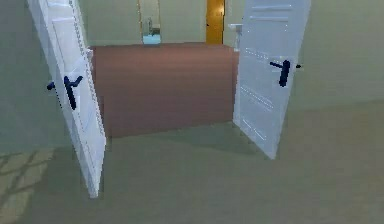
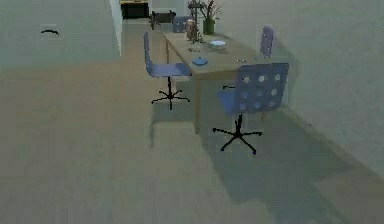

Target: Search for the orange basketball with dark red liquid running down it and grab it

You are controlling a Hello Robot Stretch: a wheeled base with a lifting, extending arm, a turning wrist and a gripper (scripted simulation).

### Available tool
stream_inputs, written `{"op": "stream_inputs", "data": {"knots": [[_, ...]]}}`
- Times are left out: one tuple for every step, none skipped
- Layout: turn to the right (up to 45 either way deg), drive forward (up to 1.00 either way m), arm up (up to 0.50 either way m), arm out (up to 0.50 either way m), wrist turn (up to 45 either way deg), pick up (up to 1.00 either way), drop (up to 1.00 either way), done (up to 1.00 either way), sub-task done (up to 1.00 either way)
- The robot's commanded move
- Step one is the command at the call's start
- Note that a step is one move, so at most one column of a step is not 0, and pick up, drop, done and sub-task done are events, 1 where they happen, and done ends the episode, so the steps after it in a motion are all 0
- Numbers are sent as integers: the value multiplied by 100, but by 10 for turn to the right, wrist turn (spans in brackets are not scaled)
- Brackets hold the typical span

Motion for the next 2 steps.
{"op": "stream_inputs", "data": {"knots": [[0,100,0,0,0,0,0,0,0],[0,100,0,0,0,0,0,0,0]]}}
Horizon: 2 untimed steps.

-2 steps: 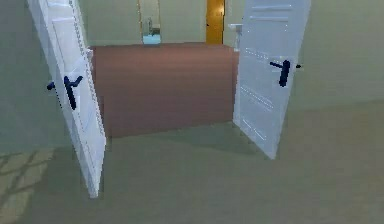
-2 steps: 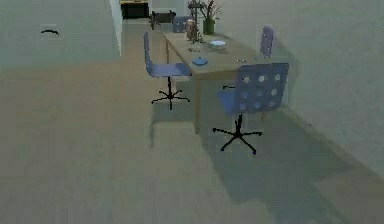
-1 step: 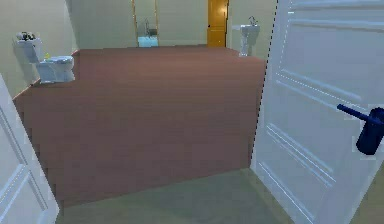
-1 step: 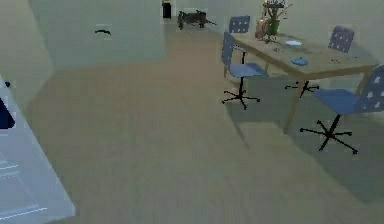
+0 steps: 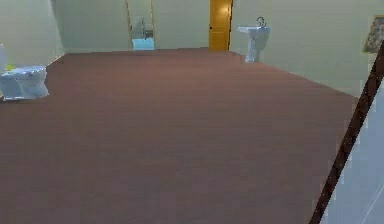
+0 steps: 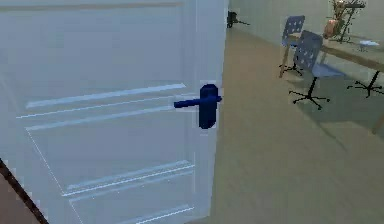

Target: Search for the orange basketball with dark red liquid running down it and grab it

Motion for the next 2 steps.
{"op": "stream_inputs", "data": {"knots": [[0,100,0,0,0,0,0,0,0],[0,100,0,0,0,0,0,0,0]]}}
